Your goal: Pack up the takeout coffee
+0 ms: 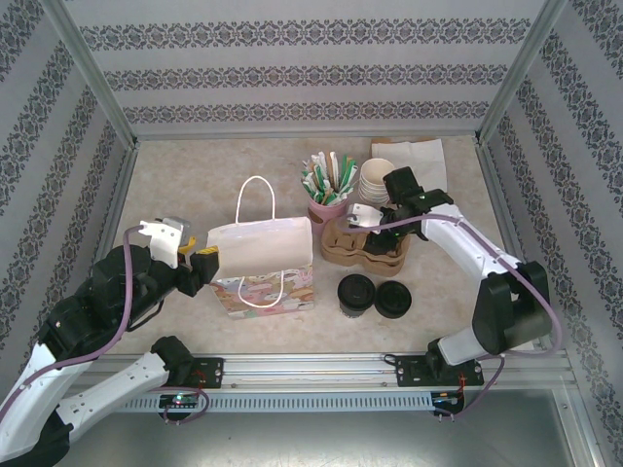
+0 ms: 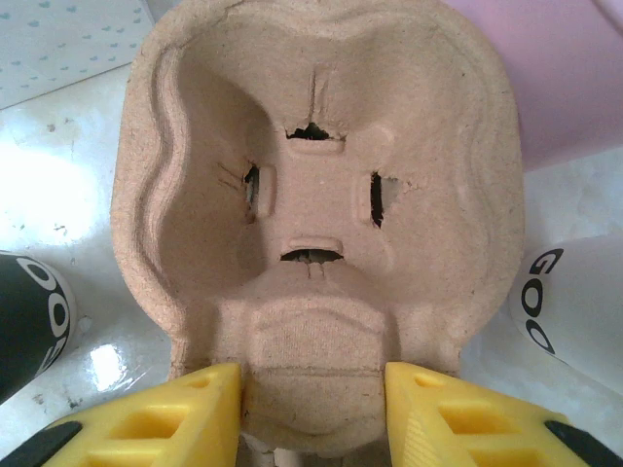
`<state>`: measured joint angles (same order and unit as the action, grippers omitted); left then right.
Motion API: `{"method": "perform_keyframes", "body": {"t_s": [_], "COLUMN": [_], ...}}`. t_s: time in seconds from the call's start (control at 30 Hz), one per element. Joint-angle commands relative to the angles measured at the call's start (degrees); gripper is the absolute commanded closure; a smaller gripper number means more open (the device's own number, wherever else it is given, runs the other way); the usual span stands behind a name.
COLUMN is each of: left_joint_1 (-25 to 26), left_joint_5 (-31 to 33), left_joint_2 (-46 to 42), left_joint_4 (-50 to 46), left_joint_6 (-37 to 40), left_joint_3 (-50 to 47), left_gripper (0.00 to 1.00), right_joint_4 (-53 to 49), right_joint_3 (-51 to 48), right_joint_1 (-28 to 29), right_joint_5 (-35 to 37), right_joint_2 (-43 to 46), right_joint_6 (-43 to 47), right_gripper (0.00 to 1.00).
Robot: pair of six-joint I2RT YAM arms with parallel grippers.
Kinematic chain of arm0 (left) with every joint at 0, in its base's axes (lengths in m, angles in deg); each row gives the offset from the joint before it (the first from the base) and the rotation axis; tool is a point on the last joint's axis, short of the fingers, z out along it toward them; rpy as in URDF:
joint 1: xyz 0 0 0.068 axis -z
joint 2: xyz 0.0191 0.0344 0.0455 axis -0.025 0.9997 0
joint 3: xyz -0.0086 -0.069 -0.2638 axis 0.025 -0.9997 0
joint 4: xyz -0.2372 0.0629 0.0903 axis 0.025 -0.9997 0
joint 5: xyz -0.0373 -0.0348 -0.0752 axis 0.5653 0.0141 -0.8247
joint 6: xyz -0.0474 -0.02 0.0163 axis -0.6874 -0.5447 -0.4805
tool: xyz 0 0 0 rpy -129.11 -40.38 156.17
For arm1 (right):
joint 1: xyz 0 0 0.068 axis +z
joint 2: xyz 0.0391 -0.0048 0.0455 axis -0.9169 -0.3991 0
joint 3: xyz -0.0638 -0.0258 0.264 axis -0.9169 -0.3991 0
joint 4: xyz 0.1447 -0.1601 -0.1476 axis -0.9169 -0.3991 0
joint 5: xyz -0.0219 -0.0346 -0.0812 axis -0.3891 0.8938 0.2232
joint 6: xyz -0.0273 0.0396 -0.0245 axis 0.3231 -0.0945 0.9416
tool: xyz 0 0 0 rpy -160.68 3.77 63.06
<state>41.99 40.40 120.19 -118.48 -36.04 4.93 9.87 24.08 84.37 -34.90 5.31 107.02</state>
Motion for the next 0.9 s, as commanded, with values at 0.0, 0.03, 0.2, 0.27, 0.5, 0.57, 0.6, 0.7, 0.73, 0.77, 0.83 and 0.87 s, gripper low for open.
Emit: {"method": "perform_keyframes", "body": {"t_s": [0.0,0.03,0.2,0.27,0.5,0.57,0.6,0.7,0.73,0.77,0.83,0.87], "left_joint_1": [0.8,0.9,0.8,0.8,0.8,0.8,0.8,0.8,0.8,0.9,0.8,0.9], "left_joint_5": [2.1,2.4,3.2,3.6,7.4,8.4,9.0,9.9,10.1,10.5,11.7,12.1], "left_joint_2": [0.2,0.4,0.8,1.1,1.5,2.0,2.4,4.0,4.7,5.3,6.3,6.7], "left_joint_4": [0.8,0.9,1.1,1.1,1.4,1.1,0.9,0.1,-0.5,-0.8,-1.4,-1.7], "left_joint_6": [-0.7,-0.7,-0.3,-0.3,-1.4,-1.7,-1.8,-1.9,-1.9,-2.2,-2.9,-3.5], "left_joint_3": [2.1,2.4,3.6,4.0,5.5,6.3,6.7,8.3,8.9,9.4,10.2,10.5], "left_gripper": [0.43,0.43,0.43,0.43,0.43,0.42,0.42,0.41,0.41,0.41,0.4,0.39], "right_joint_4": [-1.0,-1.1,-1.1,-1.1,-1.1,-1.0,-0.7,-0.2,-0.1,-0.2,-0.4,-0.5], "right_joint_3": [-1.4,-1.5,-3.0,-3.6,-6.2,-7.0,-7.5,-8.5,-8.6,-8.6,-8.5,-8.2], "right_joint_1": [0.7,0.8,0.9,1.1,1.1,1.0,1.1,1.0,0.9,1.0,1.0,1.0], "right_joint_5": [0.4,0.8,2.1,2.3,2.9,2.9,2.8,2.2,1.9,1.7,1.5,1.3], "right_joint_2": [2.5,3.0,5.8,7.2,12.1,13.8,14.9,18.1,19.1,19.9,21.8,22.6], "right_joint_6": [0.9,0.9,0.9,0.6,-0.9,-1.4,-1.7,-2.6,-3.0,-3.2,-3.8,-4.0], "right_gripper": [0.58,0.59,0.6,0.6,0.6,0.6,0.6,0.6,0.6,0.6,0.6,0.6]}}
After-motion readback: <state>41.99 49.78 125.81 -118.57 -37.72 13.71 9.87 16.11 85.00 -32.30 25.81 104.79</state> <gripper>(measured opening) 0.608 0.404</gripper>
